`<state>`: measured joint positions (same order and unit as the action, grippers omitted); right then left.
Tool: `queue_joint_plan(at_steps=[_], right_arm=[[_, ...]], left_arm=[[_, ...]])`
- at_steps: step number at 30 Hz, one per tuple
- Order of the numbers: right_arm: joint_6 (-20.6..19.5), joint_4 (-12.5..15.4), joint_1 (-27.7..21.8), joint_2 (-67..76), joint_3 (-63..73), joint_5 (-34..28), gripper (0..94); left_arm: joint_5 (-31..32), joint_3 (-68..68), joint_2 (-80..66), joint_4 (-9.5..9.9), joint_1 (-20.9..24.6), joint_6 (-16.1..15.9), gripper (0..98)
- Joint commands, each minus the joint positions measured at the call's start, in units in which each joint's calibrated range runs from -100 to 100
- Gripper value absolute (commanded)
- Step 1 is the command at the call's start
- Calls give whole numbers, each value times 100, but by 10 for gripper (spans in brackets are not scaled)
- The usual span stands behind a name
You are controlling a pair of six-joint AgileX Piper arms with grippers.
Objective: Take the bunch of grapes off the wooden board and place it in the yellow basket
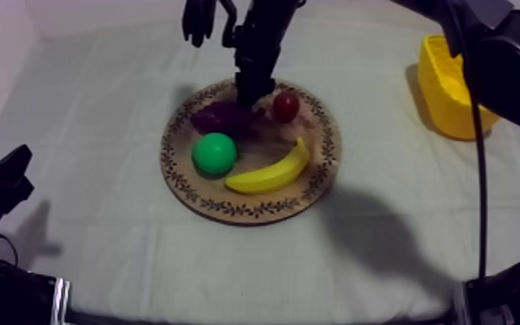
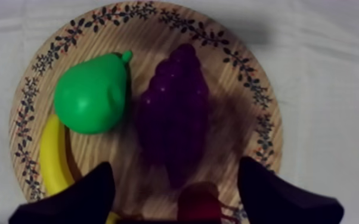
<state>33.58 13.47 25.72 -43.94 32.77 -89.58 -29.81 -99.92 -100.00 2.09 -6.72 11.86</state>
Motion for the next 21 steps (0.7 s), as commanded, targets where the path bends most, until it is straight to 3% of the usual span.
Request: queue_joint_plan(at_steps=[1, 21], right_arm=[[42, 24, 9, -151, 88, -17, 588], [63, 116, 78, -1570, 1096, 111, 568]], left_arm=[[-2, 3, 0, -2, 3, -2, 1], [-2, 3, 0, -2, 3, -2, 1]])
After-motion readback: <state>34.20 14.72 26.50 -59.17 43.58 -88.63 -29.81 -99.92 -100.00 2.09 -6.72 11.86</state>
